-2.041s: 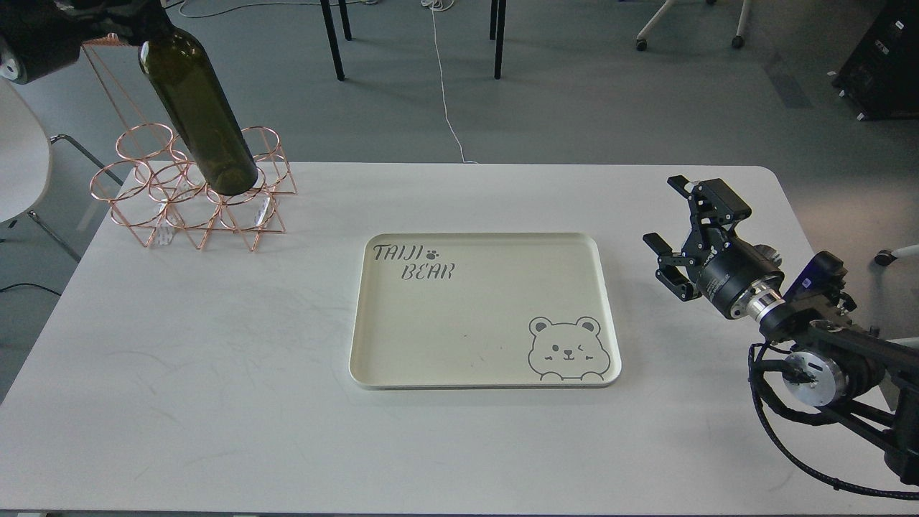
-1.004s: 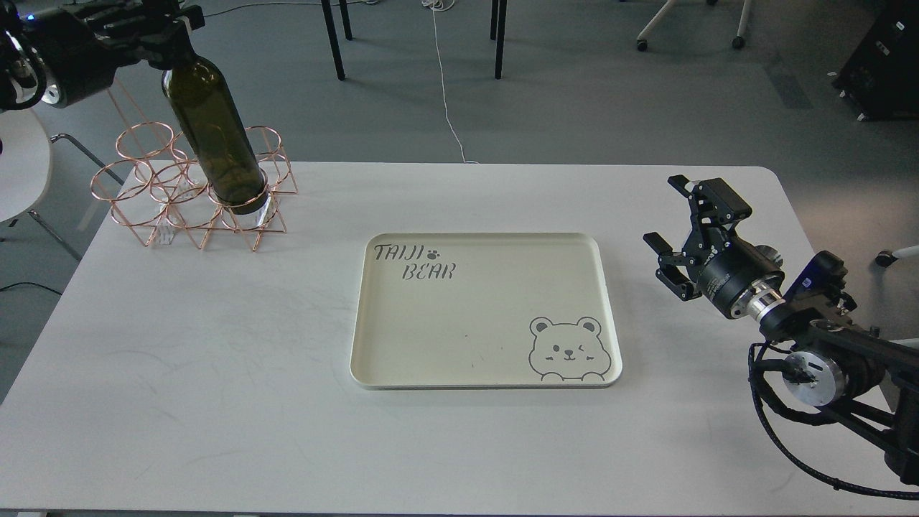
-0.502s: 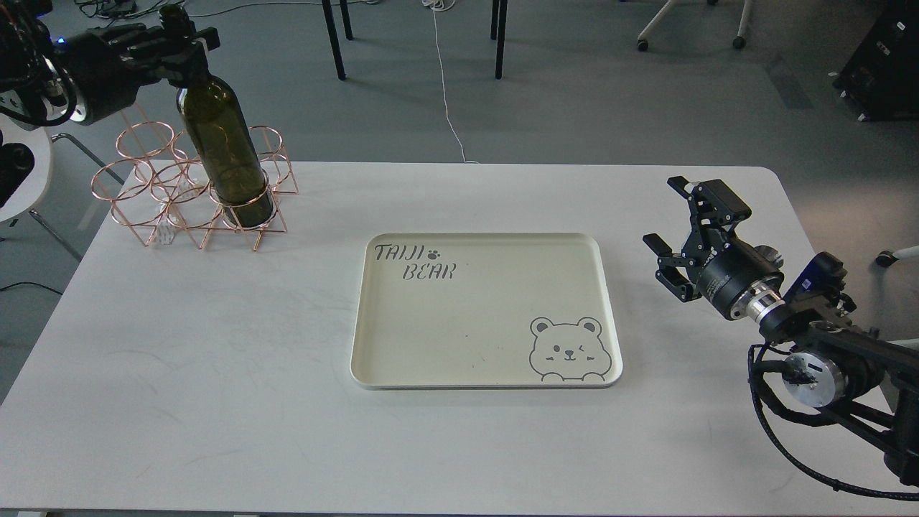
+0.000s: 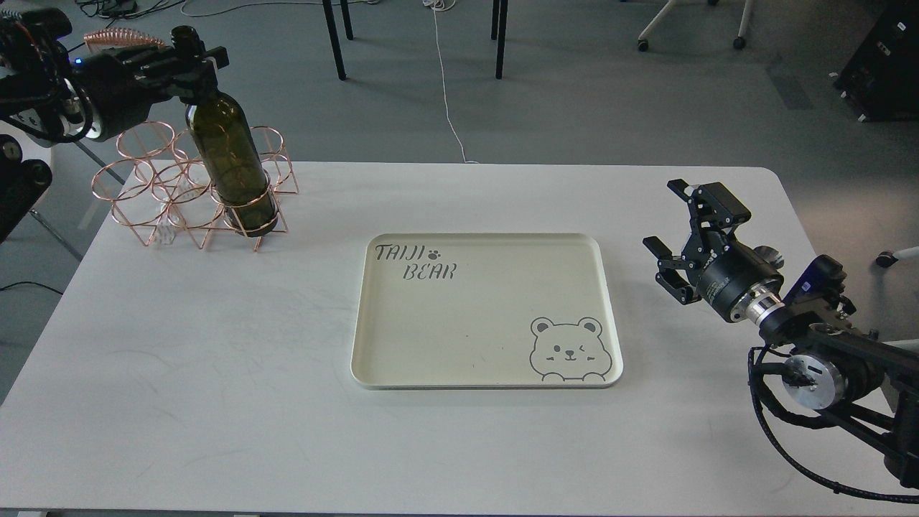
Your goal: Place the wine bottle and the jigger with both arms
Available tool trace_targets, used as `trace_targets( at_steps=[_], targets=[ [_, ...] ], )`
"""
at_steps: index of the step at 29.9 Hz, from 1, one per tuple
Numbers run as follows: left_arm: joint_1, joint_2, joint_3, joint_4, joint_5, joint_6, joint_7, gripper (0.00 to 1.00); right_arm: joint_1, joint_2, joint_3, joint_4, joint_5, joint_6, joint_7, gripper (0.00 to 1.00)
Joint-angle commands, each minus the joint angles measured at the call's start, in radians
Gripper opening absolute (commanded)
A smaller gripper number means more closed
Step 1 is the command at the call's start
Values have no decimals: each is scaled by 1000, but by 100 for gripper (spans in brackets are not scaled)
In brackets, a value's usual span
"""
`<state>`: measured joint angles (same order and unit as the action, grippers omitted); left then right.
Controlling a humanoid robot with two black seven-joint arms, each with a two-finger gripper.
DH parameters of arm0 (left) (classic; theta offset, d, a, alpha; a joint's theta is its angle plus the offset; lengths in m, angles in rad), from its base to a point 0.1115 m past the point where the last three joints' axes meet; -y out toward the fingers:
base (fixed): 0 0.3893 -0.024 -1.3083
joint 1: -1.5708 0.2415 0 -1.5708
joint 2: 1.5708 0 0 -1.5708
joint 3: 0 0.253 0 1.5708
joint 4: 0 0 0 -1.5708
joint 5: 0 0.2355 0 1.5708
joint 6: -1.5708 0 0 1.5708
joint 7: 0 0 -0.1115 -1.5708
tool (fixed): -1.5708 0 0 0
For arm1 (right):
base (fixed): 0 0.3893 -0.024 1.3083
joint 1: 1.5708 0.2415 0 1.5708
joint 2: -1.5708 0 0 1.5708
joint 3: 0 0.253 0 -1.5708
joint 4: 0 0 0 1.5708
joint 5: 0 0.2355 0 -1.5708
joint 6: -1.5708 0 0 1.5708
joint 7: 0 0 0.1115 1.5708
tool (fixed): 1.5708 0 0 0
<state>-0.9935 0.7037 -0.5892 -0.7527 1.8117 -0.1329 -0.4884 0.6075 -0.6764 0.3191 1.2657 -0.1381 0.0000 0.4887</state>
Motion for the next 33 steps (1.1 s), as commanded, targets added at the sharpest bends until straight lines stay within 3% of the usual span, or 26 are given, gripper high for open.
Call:
trace_targets(
  at_steps=[1,16,21,24,28,29,30,33],
  targets=[
    [10,-1,0,3,-2,7,0,34,0,0,0,1,0,0,0,98],
    [19,-7,0,3,-2,7,0,62,0,-2,0,1,0,0,0,98],
    [18,-7,-1,1,-9,7,0,86,-2,-2,0,3,0,0,0,98],
    [18,-6,0,1,-34,7,0,91,-2,-2,0,1,0,0,0,98],
    [18,-4,0,1,-40,7,0,90,0,-2,0,1,0,0,0,98],
    [18,-3,0,0,-40,6,0,84,0,-2,0,1,0,0,0,98],
    [18,-1,0,0,-38,4,0,75,0,-2,0,1,0,0,0,98],
    [18,-3,2,0,-31,1,0,35,0,-2,0,1,0,0,0,98]
  ],
)
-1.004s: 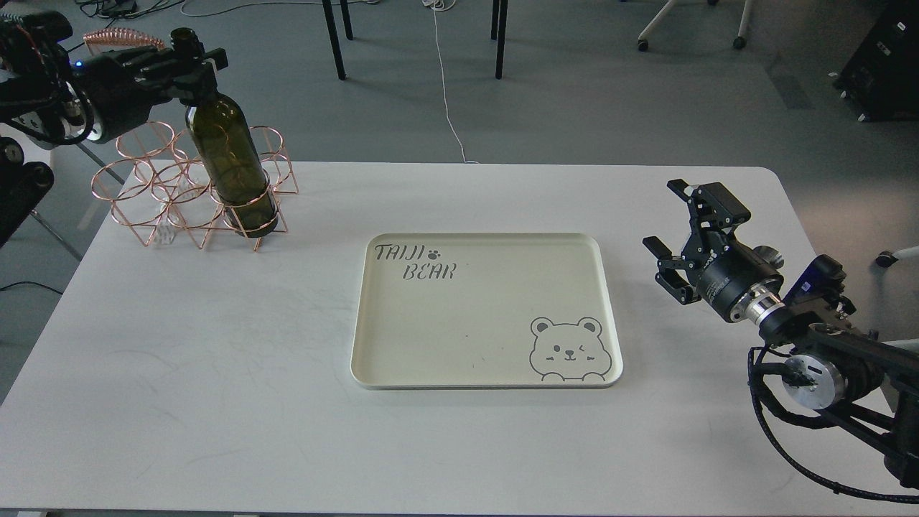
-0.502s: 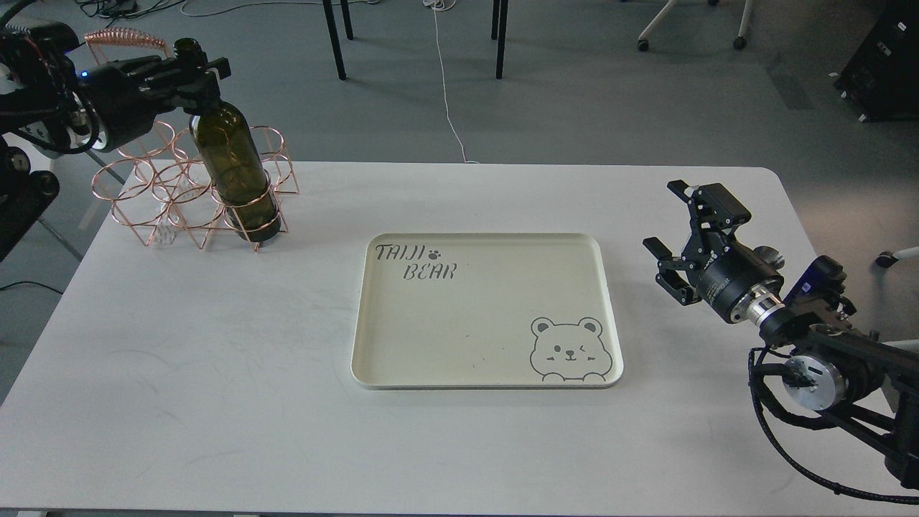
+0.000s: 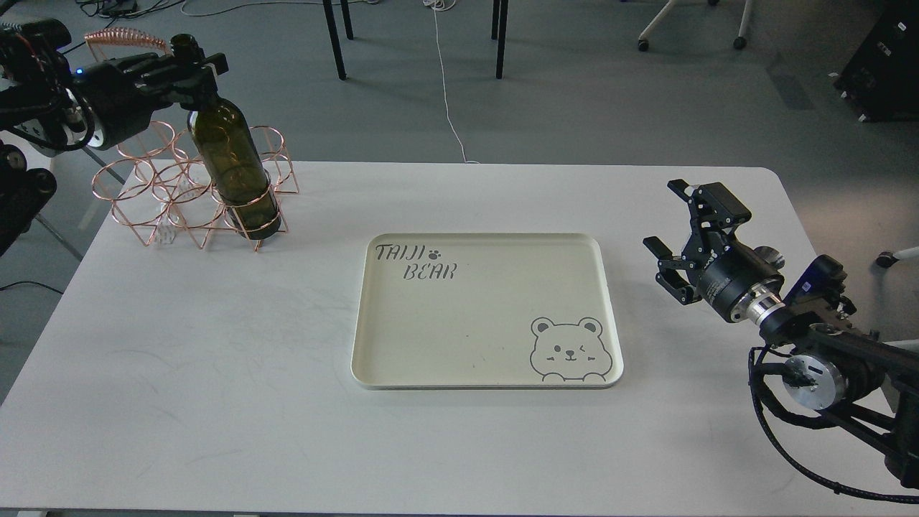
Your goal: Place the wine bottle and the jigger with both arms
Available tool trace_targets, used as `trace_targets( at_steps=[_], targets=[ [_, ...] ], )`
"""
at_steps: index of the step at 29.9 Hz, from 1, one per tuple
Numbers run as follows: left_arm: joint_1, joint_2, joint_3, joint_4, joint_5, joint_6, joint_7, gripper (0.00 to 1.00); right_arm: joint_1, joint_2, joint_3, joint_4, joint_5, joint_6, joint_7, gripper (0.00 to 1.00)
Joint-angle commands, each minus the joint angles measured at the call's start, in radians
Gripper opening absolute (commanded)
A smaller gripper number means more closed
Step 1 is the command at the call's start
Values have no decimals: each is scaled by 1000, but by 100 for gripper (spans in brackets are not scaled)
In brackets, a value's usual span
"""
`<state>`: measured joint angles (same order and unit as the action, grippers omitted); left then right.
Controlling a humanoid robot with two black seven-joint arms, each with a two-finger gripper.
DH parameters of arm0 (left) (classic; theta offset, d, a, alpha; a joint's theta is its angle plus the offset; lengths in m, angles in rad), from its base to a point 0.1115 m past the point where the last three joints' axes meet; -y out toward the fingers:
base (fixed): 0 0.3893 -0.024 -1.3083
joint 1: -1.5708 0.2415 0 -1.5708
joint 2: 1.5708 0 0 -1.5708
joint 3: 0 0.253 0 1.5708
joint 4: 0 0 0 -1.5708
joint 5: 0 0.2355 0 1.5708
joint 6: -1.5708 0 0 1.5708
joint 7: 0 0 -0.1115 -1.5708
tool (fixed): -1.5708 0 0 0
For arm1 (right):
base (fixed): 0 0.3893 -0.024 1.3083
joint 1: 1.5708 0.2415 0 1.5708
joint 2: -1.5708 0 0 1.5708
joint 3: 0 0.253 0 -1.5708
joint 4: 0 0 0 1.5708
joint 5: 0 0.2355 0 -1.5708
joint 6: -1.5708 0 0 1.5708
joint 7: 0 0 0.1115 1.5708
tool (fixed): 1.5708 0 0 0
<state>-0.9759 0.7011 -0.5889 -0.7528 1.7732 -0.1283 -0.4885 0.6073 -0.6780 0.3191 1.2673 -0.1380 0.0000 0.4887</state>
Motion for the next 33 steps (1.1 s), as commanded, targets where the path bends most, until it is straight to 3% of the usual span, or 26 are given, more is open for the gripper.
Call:
trace_targets(
  at_steps=[1,3,7,10,12,14,15,16,17,26,28,29,32,33],
  targets=[
    [0,0,6,0,9,-2,0,21,0,0,0,0,0,0,0,98],
    [-1,3,26,0,9,-2,0,9,0,0,0,0,0,0,0,98],
    [-4,5,34,0,8,-2,0,4,0,0,0,0,0,0,0,98],
    [-7,3,34,0,8,3,0,6,0,0,0,0,0,0,0,98],
    [-9,0,34,0,6,3,0,15,0,0,0,0,0,0,0,98],
    [-9,1,34,0,5,3,0,32,0,0,0,1,0,0,0,98],
    [-9,1,32,0,5,3,0,46,0,0,0,1,0,0,0,98],
    [-9,0,32,0,3,4,0,68,0,0,0,1,0,0,0,98],
    [-9,0,32,0,0,4,0,84,0,0,0,0,0,0,0,98],
    [-10,6,32,-5,-1,3,0,97,0,0,0,1,0,0,0,98],
    [-12,8,32,-8,-1,-4,0,90,0,0,0,1,0,0,0,98],
    [-12,9,34,-8,0,-5,0,77,0,-2,0,1,0,0,0,98],
    [-10,8,34,-8,9,-4,0,10,0,-2,0,1,0,0,0,98],
    [-10,6,34,-8,9,-4,0,7,0,-2,0,1,0,0,0,98]
  ],
)
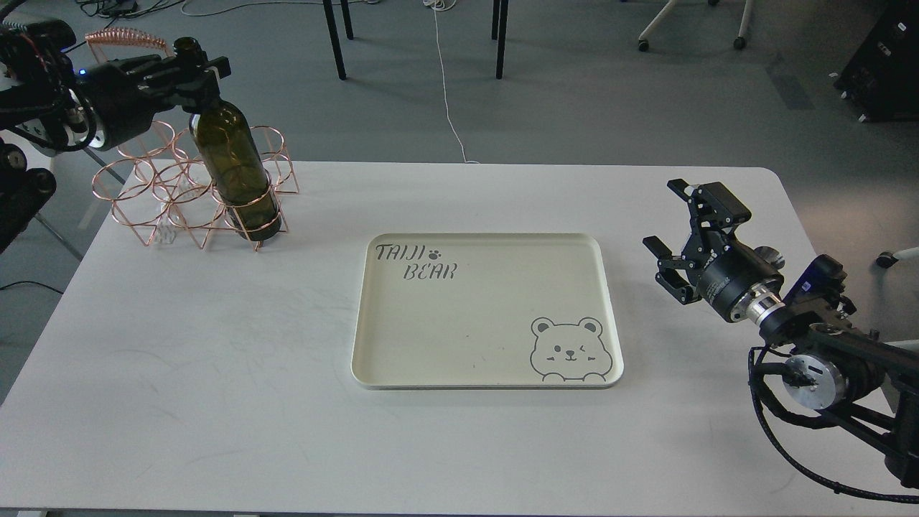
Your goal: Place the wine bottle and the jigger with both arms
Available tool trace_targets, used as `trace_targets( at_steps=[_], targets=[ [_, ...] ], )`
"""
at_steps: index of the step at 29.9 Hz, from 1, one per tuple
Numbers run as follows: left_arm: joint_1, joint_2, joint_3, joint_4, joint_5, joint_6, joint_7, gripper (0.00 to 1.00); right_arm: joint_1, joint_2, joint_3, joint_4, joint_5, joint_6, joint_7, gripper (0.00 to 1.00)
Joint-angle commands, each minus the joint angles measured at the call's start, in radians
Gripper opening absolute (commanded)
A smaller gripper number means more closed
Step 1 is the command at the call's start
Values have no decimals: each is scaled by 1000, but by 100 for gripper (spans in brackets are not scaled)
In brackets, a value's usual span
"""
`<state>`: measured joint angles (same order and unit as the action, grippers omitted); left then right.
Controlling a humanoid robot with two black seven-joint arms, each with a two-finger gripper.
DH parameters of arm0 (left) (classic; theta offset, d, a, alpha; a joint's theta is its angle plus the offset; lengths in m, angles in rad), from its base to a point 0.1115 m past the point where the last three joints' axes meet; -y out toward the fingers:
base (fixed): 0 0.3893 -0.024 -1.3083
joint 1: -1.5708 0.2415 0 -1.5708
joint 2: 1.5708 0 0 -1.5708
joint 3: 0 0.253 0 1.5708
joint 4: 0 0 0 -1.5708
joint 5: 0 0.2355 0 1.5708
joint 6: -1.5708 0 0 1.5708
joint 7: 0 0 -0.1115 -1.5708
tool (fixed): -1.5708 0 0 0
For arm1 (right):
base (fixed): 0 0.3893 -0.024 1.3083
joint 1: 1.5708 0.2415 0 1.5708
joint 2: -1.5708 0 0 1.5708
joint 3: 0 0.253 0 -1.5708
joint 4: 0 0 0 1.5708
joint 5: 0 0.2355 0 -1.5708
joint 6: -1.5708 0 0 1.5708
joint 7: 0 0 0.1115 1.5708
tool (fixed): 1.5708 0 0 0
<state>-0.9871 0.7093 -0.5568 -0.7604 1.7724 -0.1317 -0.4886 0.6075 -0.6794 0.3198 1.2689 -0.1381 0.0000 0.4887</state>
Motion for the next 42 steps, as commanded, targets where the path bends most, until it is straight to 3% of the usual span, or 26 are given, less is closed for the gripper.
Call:
trace_targets(
  at_steps=[1,4,13,15,16,18,19,28,30,35,36,37,42],
  targets=[
    [2,-1,2,0,10,0,0,6,0,0,-1,0,0,0,0,98],
    [2,2,2,0,13,4,0,0,0,1,-1,0,0,0,0,98],
    [2,5,11,0,13,6,0,4,0,3,-2,1,0,0,0,98],
    [1,4,11,0,10,6,0,19,0,1,-2,1,0,0,0,98],
    [1,4,11,0,10,6,0,37,0,3,-2,1,0,0,0,98],
    [1,4,11,0,10,6,0,86,0,3,-2,1,0,0,0,98],
    [2,4,12,0,10,6,0,98,0,1,-2,1,0,0,0,98],
    [2,5,18,0,9,4,0,98,0,3,-2,0,0,0,0,98],
    [2,4,18,0,7,7,0,91,0,3,-1,0,0,0,0,98],
    [-4,5,18,-2,9,9,0,59,0,3,-2,0,0,0,0,98],
    [-2,5,18,-2,10,9,0,40,0,1,-1,0,0,0,0,98],
    [-2,4,18,-2,13,9,0,4,0,3,-2,0,0,0,0,98],
    [8,2,20,3,16,76,0,0,0,3,-1,0,0,0,0,98]
  ],
)
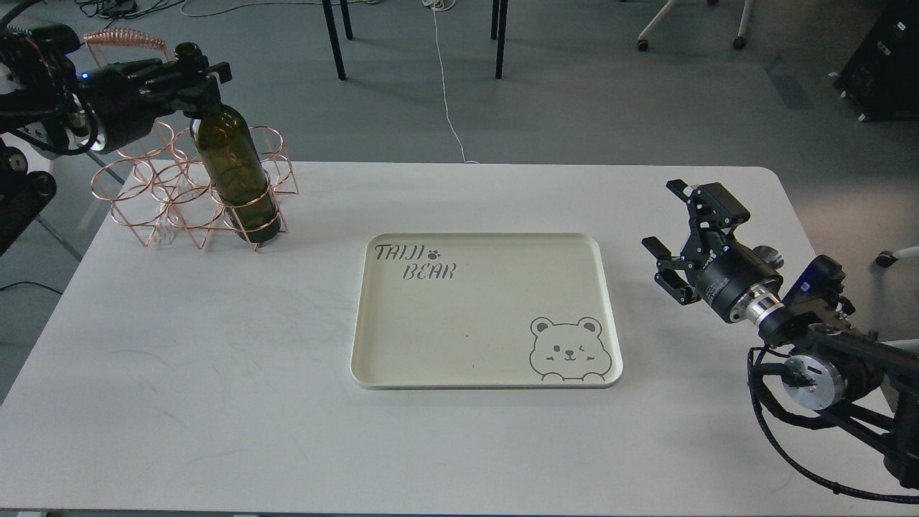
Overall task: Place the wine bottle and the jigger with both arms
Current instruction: 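Open the left gripper and withdraw it from the bottle neck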
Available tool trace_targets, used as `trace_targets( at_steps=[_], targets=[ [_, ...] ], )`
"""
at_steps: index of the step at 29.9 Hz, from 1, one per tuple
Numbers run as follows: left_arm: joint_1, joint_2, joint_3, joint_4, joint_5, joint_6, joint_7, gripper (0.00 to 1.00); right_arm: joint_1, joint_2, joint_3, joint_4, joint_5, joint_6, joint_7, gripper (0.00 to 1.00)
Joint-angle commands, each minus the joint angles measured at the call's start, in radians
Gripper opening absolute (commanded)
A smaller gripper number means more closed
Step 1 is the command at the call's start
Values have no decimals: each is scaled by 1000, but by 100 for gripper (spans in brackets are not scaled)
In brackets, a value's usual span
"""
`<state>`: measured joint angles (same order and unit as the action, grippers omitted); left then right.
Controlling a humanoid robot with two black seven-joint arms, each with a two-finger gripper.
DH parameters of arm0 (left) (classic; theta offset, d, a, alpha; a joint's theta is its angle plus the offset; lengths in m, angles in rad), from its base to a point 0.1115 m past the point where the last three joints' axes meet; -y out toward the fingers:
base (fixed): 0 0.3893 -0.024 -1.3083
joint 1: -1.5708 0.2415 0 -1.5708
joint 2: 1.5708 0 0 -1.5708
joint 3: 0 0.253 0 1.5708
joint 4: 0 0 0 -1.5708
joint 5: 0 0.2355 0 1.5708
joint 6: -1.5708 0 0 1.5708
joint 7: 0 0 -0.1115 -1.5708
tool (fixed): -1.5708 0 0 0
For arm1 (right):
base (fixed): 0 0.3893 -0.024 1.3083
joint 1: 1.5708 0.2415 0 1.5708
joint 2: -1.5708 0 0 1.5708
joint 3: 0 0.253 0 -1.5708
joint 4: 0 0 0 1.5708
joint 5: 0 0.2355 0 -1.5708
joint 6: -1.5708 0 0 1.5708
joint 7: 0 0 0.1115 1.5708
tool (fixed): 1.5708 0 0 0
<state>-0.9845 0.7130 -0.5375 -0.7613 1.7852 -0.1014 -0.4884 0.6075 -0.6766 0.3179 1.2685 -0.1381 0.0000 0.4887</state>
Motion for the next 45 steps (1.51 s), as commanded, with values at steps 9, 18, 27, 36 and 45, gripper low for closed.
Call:
trace_targets(
  at_steps=[9,18,27,36,45],
  targets=[
    [6,0,1,8,16,49,0,13,0,0,0,-1,0,0,0,98],
    [6,0,1,10,10,29,0,99,0,0,0,0,0,0,0,98],
    [10,45,1,-9,-1,19,0,99,2,0,1,0,0,0,0,98],
    [104,250,10,-203,-202,-103,0,99,0,0,4,0,0,0,0,98],
    [308,350,-33,-561,-870,-101,0,99,-2,8,61,-5,0,-2,0,98]
  ],
)
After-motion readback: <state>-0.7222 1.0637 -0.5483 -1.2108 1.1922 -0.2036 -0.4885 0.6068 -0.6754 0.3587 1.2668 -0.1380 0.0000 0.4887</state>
